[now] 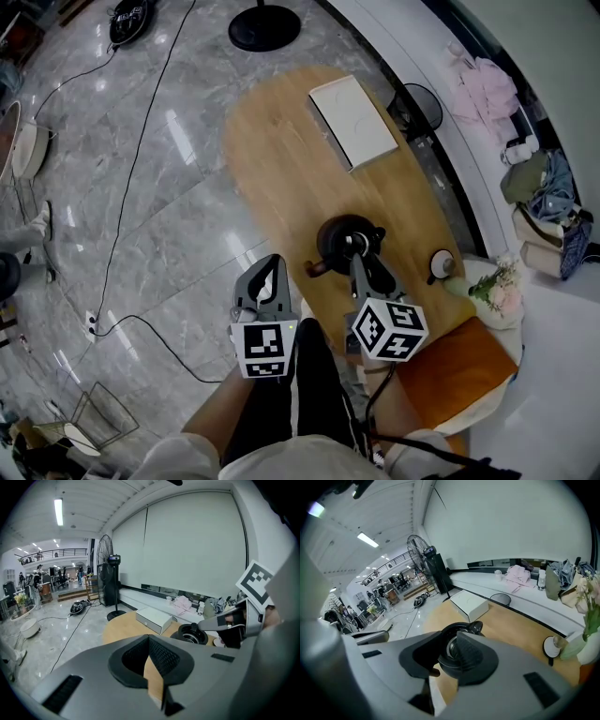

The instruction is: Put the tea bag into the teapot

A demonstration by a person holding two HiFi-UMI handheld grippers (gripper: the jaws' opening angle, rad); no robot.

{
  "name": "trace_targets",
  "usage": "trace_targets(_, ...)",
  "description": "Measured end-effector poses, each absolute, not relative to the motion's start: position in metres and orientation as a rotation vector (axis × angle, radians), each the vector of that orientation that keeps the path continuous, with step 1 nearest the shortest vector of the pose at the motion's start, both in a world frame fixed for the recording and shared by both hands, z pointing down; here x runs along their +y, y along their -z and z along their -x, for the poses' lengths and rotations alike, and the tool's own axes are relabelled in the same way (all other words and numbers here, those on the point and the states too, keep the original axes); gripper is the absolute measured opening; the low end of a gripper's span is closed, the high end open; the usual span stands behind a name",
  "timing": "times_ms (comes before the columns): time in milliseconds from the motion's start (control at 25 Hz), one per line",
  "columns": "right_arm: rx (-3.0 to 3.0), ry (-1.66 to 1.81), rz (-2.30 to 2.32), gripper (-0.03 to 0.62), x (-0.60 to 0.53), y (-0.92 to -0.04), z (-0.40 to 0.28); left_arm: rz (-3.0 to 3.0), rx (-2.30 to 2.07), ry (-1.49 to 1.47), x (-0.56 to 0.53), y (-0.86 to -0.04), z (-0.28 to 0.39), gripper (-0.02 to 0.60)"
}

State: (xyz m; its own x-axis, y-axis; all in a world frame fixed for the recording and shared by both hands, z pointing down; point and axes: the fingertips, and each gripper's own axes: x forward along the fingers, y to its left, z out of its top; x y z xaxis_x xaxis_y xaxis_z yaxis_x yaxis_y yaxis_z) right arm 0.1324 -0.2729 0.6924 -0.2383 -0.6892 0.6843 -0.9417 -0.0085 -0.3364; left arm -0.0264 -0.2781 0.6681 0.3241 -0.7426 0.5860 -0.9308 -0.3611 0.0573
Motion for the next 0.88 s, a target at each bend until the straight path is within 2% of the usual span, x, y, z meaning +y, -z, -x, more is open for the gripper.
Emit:
trace_targets(520, -1.957, -1.09, -1.711, 0.109, -0.27, -0.679, -0.134, -2.205, -1.486, -0.653, -0.28, -0.659, 0.024, 0.005)
trace_targets(880, -1.954, -1.051, -1.781, 0.1, -0.263, -0.636, -0.143, -2.274, -1.47, -0.599, -0.286, -0.614, 0.01, 0.005)
